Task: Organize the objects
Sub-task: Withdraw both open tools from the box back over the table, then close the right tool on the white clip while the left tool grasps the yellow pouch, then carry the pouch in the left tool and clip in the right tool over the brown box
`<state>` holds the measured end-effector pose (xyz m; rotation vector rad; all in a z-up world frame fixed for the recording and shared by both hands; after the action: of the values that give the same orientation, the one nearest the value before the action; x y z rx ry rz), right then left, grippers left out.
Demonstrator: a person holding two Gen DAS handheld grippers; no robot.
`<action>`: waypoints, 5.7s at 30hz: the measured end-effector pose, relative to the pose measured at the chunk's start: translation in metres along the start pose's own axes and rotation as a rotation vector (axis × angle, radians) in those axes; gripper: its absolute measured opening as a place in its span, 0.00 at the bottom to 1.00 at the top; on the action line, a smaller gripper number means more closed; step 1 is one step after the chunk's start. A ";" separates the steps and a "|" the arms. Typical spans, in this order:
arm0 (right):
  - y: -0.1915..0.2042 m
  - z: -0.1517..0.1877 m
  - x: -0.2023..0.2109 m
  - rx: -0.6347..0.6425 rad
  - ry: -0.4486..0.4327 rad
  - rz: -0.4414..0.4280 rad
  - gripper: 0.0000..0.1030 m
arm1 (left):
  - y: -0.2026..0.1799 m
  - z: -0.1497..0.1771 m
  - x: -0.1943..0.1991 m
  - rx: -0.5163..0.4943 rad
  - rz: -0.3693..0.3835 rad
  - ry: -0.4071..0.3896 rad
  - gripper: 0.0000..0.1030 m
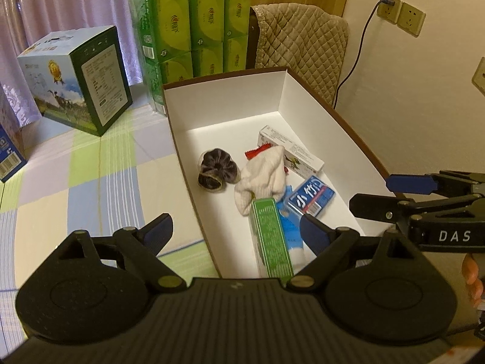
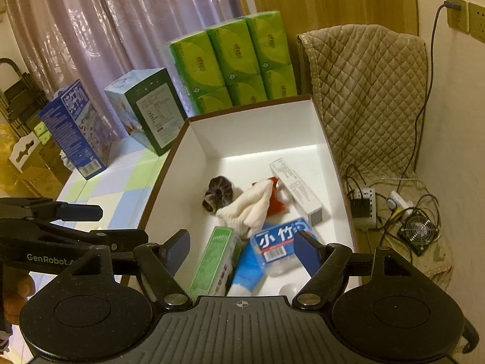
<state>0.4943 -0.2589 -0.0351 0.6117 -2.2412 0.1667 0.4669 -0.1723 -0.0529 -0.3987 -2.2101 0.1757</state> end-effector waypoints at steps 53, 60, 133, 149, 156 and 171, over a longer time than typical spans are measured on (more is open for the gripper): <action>0.210 0.140 0.001 0.131 0.239 -0.090 0.71 | 0.148 0.200 0.143 0.304 -0.149 0.036 0.86; 0.243 0.144 -0.011 0.128 0.245 -0.080 0.71 | 0.177 0.209 0.153 0.316 -0.164 0.039 0.86; 0.241 0.100 -0.141 0.095 0.208 0.153 0.45 | 0.283 0.131 -0.003 -0.147 0.078 0.227 0.90; 0.248 0.102 -0.145 0.173 0.185 0.151 0.44 | 0.276 0.139 0.006 -0.154 0.088 0.189 0.62; 0.252 0.113 -0.136 0.228 0.186 0.132 0.43 | 0.263 0.158 0.023 0.012 0.033 0.161 0.61; 0.250 0.154 -0.093 0.287 0.219 0.100 0.43 | 0.221 0.206 0.054 0.166 -0.049 0.223 0.61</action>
<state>0.3250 -0.0524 -0.1897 0.6000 -2.0499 0.5853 0.3226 0.0565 -0.1986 -0.2590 -1.9672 0.2735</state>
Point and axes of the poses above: each gripper's, at about its wrist camera, not at the fingertips, and x roughly against the way its jaws point, y to its left, z to its underside, the point moved 6 cm from there along -x, roughly the way its jaws point, and after that the axes turned 15 degrees about z, right-handed, at the moved point
